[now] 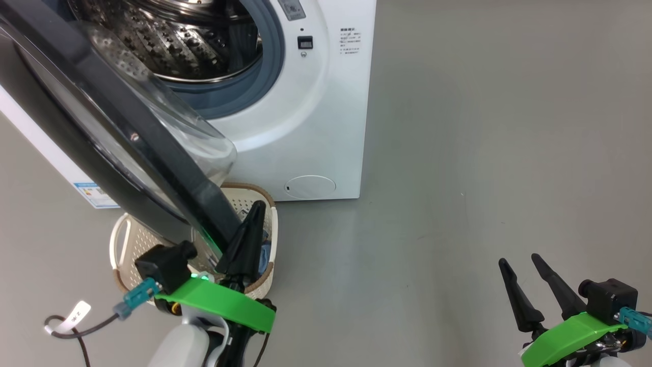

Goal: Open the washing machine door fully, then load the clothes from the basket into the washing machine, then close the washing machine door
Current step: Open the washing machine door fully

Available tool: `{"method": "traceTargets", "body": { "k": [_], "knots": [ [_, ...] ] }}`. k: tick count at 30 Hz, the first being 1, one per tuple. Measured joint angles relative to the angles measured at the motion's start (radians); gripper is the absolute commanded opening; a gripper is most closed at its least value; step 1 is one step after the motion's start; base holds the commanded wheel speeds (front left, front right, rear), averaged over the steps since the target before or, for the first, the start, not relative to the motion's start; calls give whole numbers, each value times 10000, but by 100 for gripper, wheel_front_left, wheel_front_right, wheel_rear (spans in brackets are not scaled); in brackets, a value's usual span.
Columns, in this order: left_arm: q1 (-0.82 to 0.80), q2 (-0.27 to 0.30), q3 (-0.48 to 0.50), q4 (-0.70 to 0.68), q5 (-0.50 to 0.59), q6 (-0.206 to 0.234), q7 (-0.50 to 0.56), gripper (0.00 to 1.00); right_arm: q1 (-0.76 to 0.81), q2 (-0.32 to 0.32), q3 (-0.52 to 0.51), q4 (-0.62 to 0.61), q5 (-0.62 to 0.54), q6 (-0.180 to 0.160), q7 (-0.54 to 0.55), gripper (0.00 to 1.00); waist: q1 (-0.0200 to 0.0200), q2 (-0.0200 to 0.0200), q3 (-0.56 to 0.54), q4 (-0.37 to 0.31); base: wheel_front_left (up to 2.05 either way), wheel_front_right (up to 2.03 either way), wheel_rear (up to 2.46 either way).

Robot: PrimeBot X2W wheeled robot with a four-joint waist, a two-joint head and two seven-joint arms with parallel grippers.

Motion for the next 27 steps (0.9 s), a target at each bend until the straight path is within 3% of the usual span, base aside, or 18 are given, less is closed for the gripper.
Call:
{"method": "traceTargets", "body": {
  "k": [16, 27],
  "knots": [
    [-49, -238, 316, 435, 0, -257, 13, 0, -18, -23, -86, -219, -2, 0, 0, 100, 0, 0, -11, 237, 0, 0, 0],
    [809, -272, 828, -291, 550, -297, 12, 0, -15, -27, -347, -418, -184, 0, 0, 100, 0, 0, 7, 524, 0, 0, 0]
  ]
}}
